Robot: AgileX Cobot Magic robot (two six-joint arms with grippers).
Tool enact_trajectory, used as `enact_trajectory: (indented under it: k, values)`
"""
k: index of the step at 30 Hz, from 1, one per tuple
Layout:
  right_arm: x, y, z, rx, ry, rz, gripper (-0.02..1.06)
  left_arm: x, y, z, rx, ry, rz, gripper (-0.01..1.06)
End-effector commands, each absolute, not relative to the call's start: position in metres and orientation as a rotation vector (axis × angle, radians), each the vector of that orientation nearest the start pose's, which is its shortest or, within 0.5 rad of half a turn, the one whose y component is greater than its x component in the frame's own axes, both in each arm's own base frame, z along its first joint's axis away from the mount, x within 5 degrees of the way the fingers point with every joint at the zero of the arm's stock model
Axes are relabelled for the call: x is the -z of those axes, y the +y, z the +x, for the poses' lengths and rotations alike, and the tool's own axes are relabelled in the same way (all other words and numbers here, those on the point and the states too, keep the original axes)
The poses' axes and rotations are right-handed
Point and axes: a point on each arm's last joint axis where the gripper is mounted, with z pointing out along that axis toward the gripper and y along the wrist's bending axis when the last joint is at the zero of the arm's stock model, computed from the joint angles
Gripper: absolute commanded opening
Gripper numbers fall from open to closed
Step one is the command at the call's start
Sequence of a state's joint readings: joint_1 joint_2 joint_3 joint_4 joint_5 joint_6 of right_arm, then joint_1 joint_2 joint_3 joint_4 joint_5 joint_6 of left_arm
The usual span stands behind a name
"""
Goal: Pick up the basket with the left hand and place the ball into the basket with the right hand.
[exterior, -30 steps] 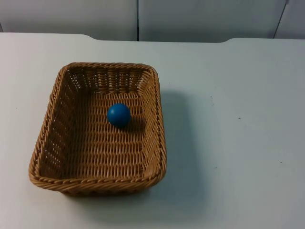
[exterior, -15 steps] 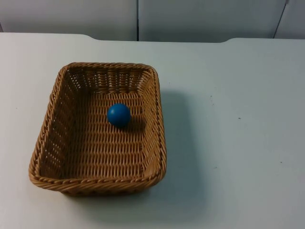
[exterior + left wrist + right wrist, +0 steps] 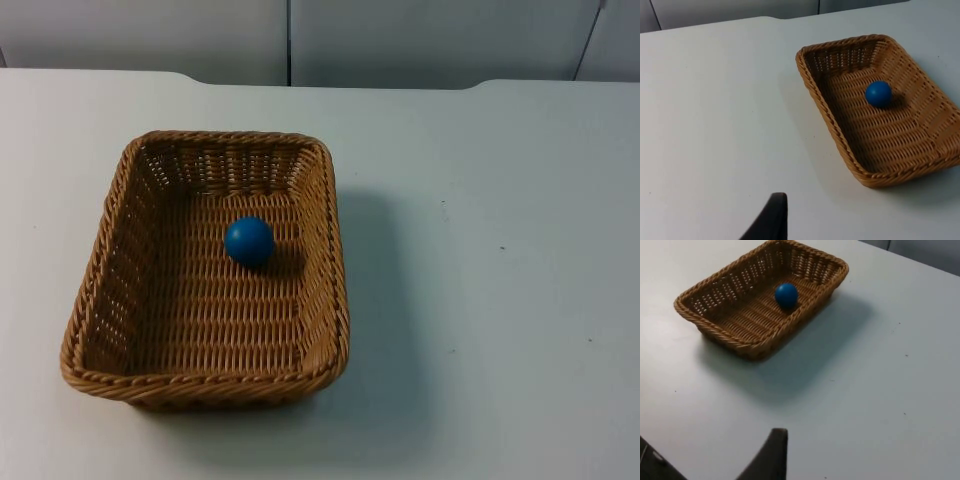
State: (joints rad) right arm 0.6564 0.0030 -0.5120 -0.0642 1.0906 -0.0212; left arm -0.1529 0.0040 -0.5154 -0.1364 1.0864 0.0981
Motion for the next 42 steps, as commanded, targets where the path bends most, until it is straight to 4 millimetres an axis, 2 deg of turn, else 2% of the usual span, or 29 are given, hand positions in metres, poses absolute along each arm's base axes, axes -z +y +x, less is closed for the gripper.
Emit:
enact_trajectory:
  k: [1,15,25,42]
  values:
    - [-0.2780,-0.0077,-0.0024,-0.289,1.961,-0.643,1.05,-0.2800,-0.0103,-0.0090,0.211,2.028,0.262,1.05]
    - [-0.2780,-0.0063,-0.0050,-0.061,2.034,-0.272,1.05,-0.2800,-0.0103,-0.0090,0.211,2.028,0.262,1.05]
    - [-0.2780,-0.0053,-0.0061,0.054,2.050,-0.083,1.05,-0.2800,-0.0103,-0.0090,0.211,2.028,0.262,1.05]
    - [-0.2780,-0.0050,-0.0063,0.084,2.052,-0.033,1.05,-0.2800,-0.0105,-0.0089,0.200,2.030,0.245,1.05]
